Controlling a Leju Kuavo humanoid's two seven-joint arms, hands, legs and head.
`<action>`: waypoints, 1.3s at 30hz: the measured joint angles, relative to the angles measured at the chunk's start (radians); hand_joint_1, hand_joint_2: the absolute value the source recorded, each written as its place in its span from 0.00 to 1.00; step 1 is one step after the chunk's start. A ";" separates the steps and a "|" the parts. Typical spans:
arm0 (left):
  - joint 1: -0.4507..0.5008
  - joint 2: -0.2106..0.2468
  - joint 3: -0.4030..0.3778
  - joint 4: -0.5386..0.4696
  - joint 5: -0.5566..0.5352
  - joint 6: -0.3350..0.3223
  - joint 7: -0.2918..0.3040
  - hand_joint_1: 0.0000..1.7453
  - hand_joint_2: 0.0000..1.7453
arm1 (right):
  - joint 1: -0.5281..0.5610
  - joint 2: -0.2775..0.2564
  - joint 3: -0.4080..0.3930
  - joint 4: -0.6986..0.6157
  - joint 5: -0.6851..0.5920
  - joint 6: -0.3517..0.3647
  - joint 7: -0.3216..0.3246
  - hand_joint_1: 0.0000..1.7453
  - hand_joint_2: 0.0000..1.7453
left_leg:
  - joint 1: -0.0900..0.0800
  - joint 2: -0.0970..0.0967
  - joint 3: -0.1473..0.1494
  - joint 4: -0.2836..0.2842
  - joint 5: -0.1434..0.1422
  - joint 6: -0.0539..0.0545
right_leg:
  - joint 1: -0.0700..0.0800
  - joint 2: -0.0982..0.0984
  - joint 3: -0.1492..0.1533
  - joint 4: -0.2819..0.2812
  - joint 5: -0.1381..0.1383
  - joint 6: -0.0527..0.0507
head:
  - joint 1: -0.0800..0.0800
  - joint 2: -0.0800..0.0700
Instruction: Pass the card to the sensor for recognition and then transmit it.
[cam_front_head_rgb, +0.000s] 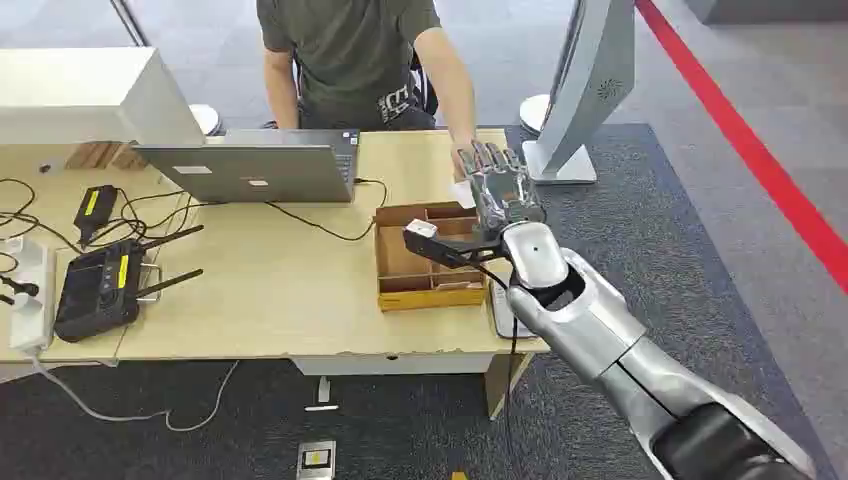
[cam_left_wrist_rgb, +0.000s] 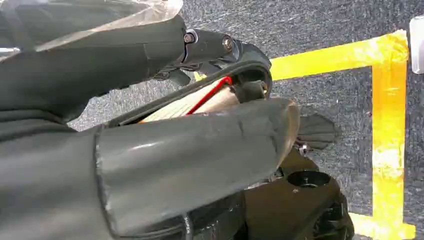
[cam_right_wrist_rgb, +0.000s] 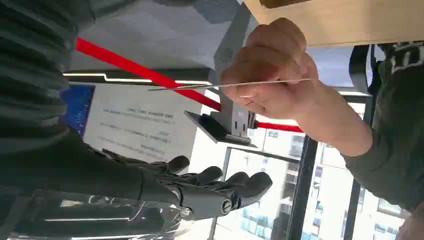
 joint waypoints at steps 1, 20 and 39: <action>0.000 0.000 0.000 0.000 0.000 0.000 0.000 0.00 0.00 | 0.000 0.000 0.000 0.000 0.000 0.000 0.000 1.00 1.00 | 0.000 0.000 0.000 0.000 0.000 0.000 | 0.000 0.000 0.000 0.000 0.000 0.000 | 0.000 0.000; 0.000 0.000 0.004 0.000 0.016 0.014 -0.001 0.00 0.00 | -0.002 0.018 0.003 0.018 -0.027 -0.018 -0.021 1.00 1.00 | 0.000 0.000 0.000 0.000 0.000 0.000 | 0.000 0.000 0.000 0.000 0.000 0.000 | 0.000 0.000; 0.000 0.000 0.017 0.000 0.012 0.016 0.006 0.00 0.00 | 0.000 0.031 0.003 0.033 -0.024 -0.010 -0.030 1.00 1.00 | 0.000 0.000 0.000 0.000 0.000 0.000 | 0.000 0.000 0.000 0.000 0.000 0.000 | 0.000 0.000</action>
